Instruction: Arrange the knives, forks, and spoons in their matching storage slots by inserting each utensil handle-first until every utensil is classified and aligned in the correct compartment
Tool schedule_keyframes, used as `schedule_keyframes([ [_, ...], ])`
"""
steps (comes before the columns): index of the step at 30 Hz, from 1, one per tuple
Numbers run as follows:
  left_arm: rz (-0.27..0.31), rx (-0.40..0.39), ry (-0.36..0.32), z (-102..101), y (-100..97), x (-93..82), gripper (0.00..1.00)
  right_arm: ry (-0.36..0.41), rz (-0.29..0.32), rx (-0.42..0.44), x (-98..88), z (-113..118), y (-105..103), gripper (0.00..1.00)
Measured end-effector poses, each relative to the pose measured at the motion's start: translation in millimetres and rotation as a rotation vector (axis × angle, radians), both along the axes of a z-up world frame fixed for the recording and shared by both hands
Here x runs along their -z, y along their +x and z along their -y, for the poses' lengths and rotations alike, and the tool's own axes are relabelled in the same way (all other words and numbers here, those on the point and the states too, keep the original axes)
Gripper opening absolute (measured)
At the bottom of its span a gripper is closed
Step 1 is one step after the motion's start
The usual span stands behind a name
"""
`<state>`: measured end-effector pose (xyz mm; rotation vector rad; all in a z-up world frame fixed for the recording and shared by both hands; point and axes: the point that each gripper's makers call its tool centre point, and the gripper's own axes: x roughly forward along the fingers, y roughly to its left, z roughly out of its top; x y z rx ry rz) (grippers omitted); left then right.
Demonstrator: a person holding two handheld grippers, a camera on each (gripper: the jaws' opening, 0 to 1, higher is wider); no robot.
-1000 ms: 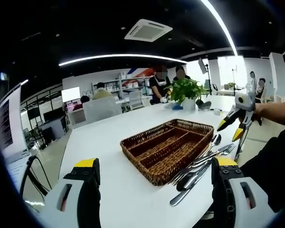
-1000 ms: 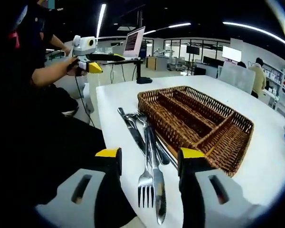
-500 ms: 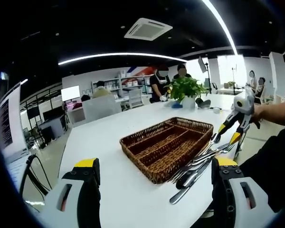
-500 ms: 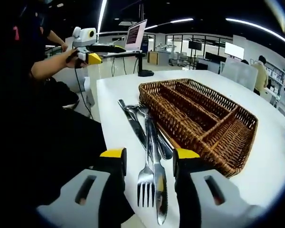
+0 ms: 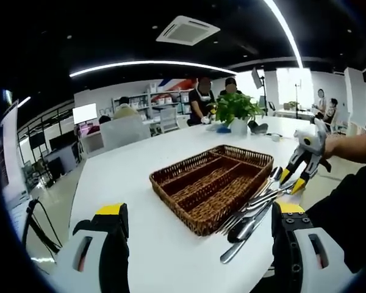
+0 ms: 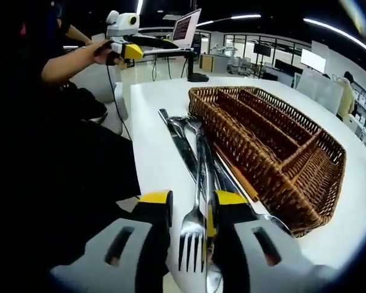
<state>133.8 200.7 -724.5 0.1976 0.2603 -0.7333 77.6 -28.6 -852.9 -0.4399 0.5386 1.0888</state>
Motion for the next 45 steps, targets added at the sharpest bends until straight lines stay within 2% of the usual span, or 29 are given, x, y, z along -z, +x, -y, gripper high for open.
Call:
schedule_keyframes([
  [7,0.01,0.011,0.004,4,6.2,-3.3,1.0,-0.02,-0.019,0.004,9.5,-1,3,0.19],
  [10,0.009,0.011,0.006,3,7.0,-2.3,1.0,-0.017,-0.02,-0.011,7.9,-3,1,0.15],
  [18,-0.001,0.008,0.023,-3,11.4,2.4,1.0,-0.083,-0.018,-0.062,19.3,-6,-3,0.12],
  [23,0.005,0.007,0.04,-3,12.6,-1.3,1.0,-0.074,-0.027,-0.061,21.4,-9,4,0.05],
  [25,0.008,0.003,0.05,-4,12.7,-1.9,1.0,-0.063,-0.057,-0.031,21.5,-9,6,0.03],
  [31,-0.013,-0.011,0.046,-7,12.6,-1.6,1.0,-0.055,-0.079,-0.03,20.2,-12,8,0.02],
  [40,-0.002,-0.015,0.047,-8,10.9,-5.3,1.0,-0.05,-0.096,-0.08,18.4,-17,-1,0.01],
  [45,0.002,-0.018,0.043,-8,10.2,-6.0,1.0,-0.057,-0.081,-0.095,17.7,-17,-3,0.01],
])
